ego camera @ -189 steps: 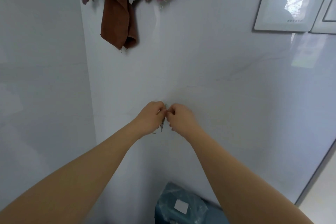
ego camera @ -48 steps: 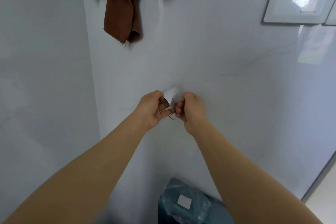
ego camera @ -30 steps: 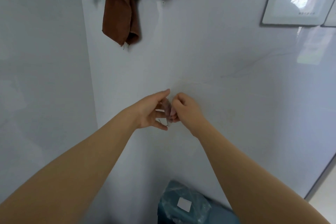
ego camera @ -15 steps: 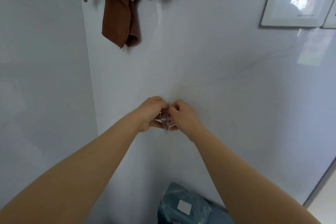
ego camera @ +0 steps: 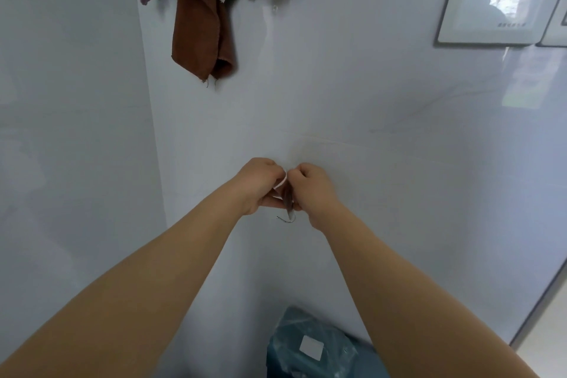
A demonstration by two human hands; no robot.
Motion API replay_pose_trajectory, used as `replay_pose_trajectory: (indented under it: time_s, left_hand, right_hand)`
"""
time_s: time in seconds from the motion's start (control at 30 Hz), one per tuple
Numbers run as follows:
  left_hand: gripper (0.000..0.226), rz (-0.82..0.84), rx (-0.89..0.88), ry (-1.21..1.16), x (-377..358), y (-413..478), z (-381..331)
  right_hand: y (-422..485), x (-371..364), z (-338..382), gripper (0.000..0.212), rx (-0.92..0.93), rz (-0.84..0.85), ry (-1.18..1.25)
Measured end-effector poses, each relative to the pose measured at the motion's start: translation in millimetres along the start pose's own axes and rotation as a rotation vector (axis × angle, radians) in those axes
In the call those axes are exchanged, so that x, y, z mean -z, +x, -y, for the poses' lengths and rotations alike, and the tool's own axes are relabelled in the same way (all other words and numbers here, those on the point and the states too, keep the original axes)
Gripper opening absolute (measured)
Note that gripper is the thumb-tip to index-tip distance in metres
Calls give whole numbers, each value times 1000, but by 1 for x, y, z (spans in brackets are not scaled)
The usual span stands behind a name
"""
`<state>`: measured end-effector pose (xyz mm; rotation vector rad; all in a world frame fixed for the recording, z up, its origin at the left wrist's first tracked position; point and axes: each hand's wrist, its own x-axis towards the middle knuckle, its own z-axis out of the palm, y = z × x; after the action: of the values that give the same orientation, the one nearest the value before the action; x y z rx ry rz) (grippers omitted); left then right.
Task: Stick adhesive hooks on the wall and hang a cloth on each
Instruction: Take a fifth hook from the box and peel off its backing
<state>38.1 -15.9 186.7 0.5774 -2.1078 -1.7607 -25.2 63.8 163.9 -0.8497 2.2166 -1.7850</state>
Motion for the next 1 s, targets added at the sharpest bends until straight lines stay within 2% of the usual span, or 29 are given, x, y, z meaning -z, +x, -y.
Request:
replay_pose_trajectory:
  time_s: [0.17, 0.37, 0.5, 0.57, 0.6, 0.73, 0.83, 0.9, 1.0]
  left_hand:
    - [34, -53, 23, -84, -2, -2, 1]
    - [34, -30, 81, -236, 2, -1, 3]
    - [24, -78, 123, -458, 7, -2, 3]
    - [25, -75, 106, -406, 11, -2, 2]
    - [26, -70, 94, -370, 13, -1, 0]
    - [27, -140, 36, -132, 19, 0, -2]
    - [28, -147, 6, -52, 18, 2, 4]
    - [27, -142, 1, -54, 18, 2, 6]
    - [17, -109, 3, -75, 20, 2, 7]
  right_hand:
    - [3, -6, -5, 26, -28, -79, 36]
    - [-7, -3, -1, 33, -62, -76, 357]
    - [-4, -2, 0, 33, -188, -205, 570]
    - [-1, -3, 1, 33, -195, -211, 635]
    - [-1, -3, 1, 32, -181, -200, 609]
    - [-2, -2, -2, 23, -122, -133, 263]
    - [-3, -4, 2, 19, -130, -97, 268]
    - [-5, -4, 4, 24, -122, -85, 294]
    - [-10, -5, 7, 35, -38, -25, 109]
